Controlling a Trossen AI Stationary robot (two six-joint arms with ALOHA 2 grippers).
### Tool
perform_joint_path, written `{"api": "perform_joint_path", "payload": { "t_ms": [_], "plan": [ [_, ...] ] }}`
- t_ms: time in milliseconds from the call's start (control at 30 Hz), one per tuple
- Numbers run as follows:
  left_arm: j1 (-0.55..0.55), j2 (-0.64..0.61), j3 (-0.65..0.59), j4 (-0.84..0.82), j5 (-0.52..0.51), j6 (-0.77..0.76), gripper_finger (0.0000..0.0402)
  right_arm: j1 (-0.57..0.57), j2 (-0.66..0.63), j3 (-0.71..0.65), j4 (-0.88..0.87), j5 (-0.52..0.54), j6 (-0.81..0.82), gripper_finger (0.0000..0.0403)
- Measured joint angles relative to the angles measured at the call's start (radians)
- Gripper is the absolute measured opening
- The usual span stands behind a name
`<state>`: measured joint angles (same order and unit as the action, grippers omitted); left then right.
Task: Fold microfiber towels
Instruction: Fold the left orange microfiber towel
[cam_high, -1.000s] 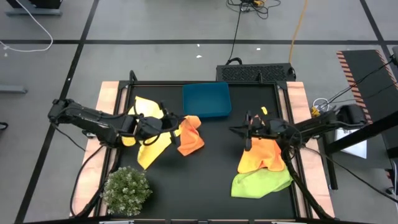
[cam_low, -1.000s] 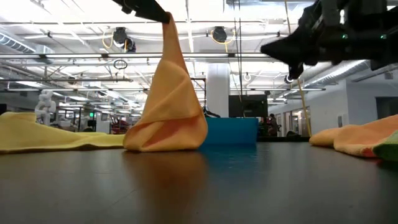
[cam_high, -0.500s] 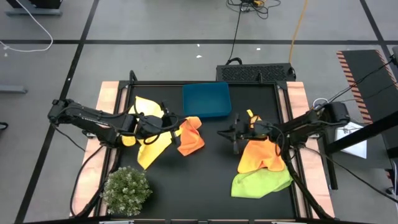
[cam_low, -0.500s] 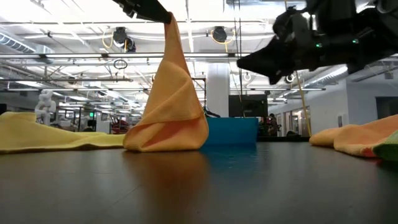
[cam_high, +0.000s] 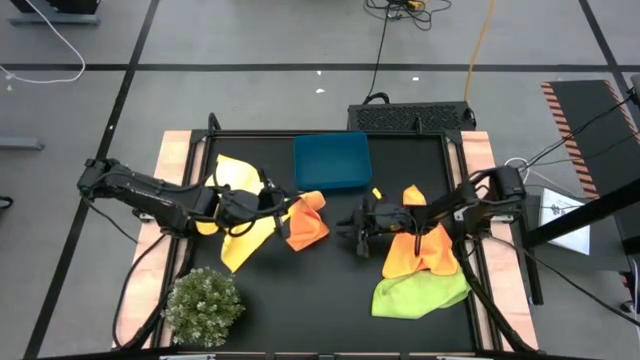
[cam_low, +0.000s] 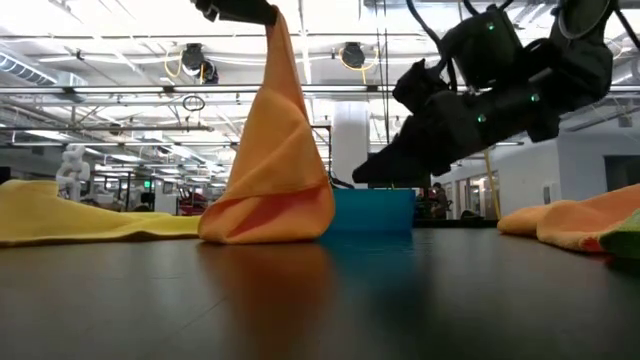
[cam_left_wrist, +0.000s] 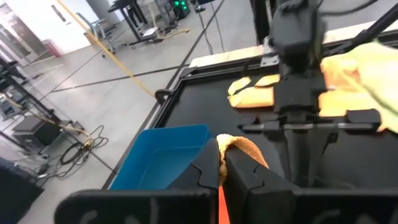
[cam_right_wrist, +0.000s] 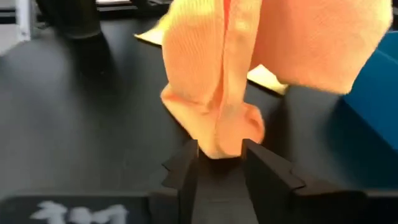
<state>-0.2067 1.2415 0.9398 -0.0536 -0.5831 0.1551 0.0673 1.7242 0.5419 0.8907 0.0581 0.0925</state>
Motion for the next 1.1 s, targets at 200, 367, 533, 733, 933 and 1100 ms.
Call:
{"api": "perform_joint_path", "payload": {
  "t_ms": [200, 367, 533, 733, 933, 1100],
  "plan": [
    [-0.035, 0.0, 0.0, 0.007, -0.001, -0.001, 0.0004, -0.002, 0.092, 0.022, 0.108, -0.064, -0.064, 0.0143],
    [-0.059, 0.0, 0.0, 0.025, -0.001, -0.004, 0.001, -0.002, 0.178, 0.124, 0.065, -0.064, -0.113, 0.0146],
    [-0.078, 0.0, 0.0, 0.033, -0.001, -0.008, 0.0004, -0.002, 0.223, 0.178, -0.004, -0.057, -0.127, 0.0146],
    [-0.102, 0.0, 0.0, 0.034, -0.028, 0.01, 0.001, 0.005, 0.227, 0.179, -0.054, -0.059, -0.141, 0.013],
    [-0.12, 0.0, 0.0, 0.049, -0.123, 0.058, 0.0007, 0.026, 0.22, 0.179, -0.048, -0.059, -0.159, 0.0044],
    [-0.139, 0.0, 0.0, 0.049, -0.169, 0.08, 0.0007, 0.047, 0.179, 0.179, -0.088, -0.05, -0.137, 0.0007]
  ]
}}
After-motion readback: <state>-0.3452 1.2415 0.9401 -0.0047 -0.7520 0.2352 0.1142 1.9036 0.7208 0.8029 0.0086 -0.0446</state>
